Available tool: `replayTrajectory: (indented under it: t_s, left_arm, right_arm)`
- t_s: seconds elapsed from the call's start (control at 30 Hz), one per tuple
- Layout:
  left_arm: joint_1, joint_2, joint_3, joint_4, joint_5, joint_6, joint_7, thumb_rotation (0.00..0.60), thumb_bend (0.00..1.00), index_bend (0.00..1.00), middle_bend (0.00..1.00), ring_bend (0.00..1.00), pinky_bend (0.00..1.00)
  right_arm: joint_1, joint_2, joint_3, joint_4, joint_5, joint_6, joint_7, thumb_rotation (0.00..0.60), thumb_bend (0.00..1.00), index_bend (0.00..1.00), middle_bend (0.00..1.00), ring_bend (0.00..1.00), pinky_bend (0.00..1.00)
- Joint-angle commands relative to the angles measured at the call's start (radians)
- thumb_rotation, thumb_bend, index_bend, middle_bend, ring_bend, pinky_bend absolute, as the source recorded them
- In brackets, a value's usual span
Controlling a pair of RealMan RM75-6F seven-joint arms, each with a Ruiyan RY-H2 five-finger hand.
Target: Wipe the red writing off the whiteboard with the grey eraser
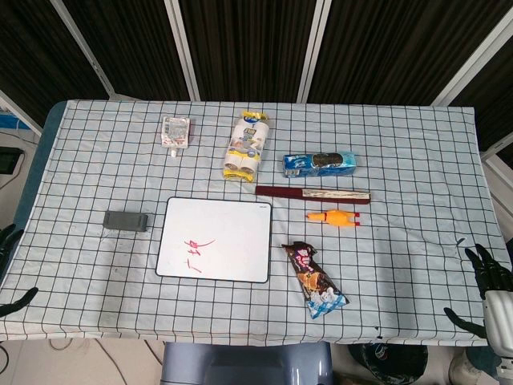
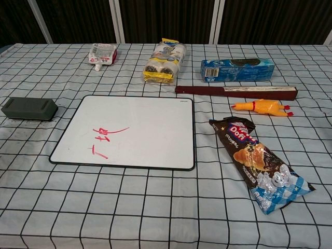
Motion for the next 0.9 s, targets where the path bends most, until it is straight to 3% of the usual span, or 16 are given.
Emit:
replayTrajectory:
  t_s: [0.03,0.9]
  left_arm:
    - [0.000,0.000,0.000,0.000,0.001,0.001,0.000,0.600,0.15,0.00,0.00,0.00,0.00]
    - [-0.006,-0.002,0.001,0.002,0.010,-0.006,0.007,0.600,0.15,0.00,0.00,0.00,0.00]
  right_arm:
    - [0.000,0.000,0.000,0.000,0.000,0.000,0.000,0.600,0.13,0.01,0.04,0.14,0.19]
    - [0.000,0.001,0.002,-0.004,0.006,0.000,0.004,0.600,0.13,0.01,0.04,0.14,0.19]
